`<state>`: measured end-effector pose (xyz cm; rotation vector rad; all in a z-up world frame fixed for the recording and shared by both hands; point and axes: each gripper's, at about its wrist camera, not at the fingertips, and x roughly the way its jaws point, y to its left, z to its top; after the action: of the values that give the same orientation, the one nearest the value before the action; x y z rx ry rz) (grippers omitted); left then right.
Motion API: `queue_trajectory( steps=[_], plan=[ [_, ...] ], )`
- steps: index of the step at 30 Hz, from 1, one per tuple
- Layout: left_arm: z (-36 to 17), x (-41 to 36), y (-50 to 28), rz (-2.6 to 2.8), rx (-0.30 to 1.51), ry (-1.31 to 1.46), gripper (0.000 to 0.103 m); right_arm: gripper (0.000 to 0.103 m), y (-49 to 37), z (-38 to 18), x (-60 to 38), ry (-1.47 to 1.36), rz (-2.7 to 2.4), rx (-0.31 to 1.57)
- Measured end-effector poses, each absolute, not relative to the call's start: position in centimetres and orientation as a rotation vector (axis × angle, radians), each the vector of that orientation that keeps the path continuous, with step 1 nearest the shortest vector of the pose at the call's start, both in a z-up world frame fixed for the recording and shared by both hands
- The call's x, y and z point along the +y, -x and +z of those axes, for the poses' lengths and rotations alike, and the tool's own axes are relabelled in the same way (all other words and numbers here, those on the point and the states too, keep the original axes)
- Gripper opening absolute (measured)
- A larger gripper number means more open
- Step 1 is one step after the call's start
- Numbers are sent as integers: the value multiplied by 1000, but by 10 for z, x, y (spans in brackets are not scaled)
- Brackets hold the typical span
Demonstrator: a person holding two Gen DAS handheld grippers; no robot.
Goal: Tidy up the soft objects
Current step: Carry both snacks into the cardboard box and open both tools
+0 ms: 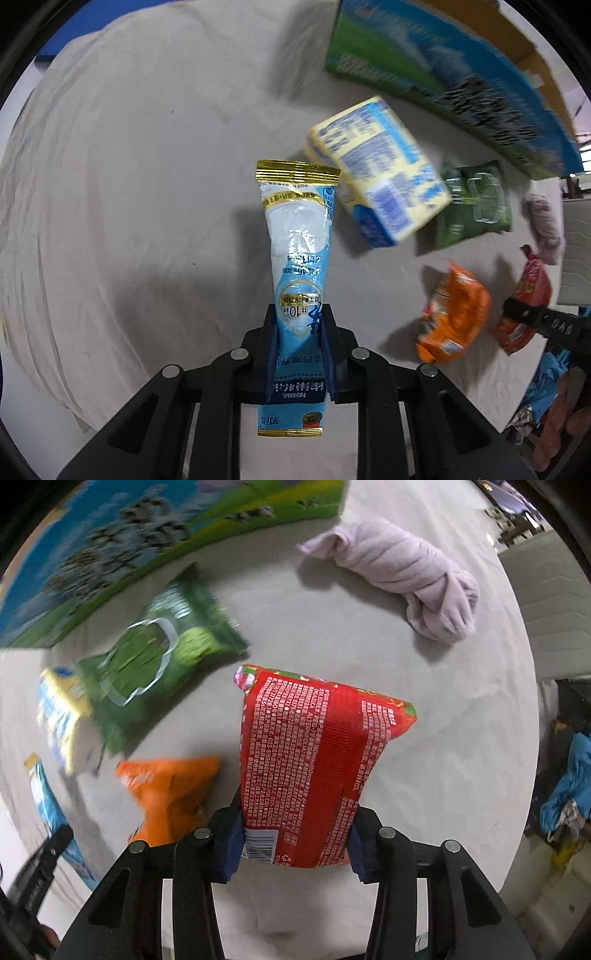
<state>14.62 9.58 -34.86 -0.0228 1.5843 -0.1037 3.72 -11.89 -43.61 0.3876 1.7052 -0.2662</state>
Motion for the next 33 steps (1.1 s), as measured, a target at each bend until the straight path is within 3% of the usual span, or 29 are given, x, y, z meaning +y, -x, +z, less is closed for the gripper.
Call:
queue_trajectory(
  steps=[8, 16, 21, 29, 33],
  plan=[
    [-268, 91, -128, -231, 1487, 21, 17, 47, -13, -369, -97, -383, -170, 1577],
    [-184, 61, -155, -368, 1381, 4, 17, 47, -73, -218, -156, -386, -75, 1427],
    [-152, 31, -199, -408, 1317, 61, 17, 47, -120, -173, -169, -349, -41, 1368],
    [-159, -24, -305, -411, 1336, 73, 17, 47, -215, -181, -209, -330, -32, 1357],
    [-197, -52, -360, -392, 1415, 100, 17, 47, -268, -206, -224, -318, -20, 1388]
  ],
)
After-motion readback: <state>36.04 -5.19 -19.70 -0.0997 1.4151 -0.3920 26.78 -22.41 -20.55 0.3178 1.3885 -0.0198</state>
